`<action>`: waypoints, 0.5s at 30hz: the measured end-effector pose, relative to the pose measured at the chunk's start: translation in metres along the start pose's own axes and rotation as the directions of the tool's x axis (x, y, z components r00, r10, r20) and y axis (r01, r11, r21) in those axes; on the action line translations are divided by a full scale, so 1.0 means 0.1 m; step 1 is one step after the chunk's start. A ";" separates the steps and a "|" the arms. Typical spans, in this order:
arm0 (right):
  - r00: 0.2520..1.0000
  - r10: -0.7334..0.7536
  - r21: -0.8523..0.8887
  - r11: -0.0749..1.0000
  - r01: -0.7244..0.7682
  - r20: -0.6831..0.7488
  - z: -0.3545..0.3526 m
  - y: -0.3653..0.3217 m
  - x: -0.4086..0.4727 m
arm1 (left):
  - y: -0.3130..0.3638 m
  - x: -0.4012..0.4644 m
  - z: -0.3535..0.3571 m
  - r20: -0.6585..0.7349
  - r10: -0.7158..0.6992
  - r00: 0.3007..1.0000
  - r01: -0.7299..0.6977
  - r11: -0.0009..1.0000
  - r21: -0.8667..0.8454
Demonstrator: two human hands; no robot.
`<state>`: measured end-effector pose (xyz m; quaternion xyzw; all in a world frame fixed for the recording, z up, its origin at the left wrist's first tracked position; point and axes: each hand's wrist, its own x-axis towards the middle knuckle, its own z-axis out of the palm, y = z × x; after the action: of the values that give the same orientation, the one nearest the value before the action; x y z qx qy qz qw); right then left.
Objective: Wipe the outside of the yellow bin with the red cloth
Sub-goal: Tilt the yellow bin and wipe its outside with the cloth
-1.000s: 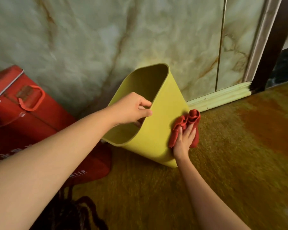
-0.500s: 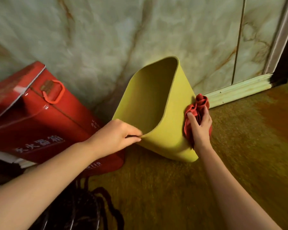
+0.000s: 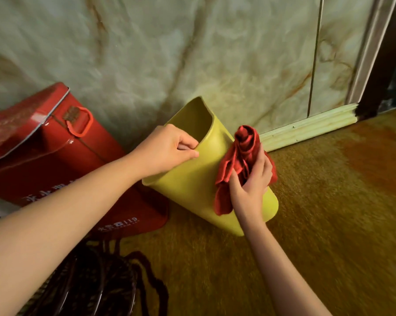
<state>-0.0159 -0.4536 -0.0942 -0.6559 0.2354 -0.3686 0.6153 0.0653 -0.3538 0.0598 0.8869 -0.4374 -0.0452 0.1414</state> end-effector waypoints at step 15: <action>0.983 0.137 -0.215 0.963 -0.161 -0.120 -0.06 0.61 0.02 | -0.12 0.23 -0.15 0.096 -0.416 0.904 0.406 0.767 -0.496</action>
<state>-0.0104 -0.4666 -0.1543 -0.6814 0.3559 -0.3258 0.5503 0.0915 -0.3618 0.0719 0.8929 -0.2038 -0.1794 0.3592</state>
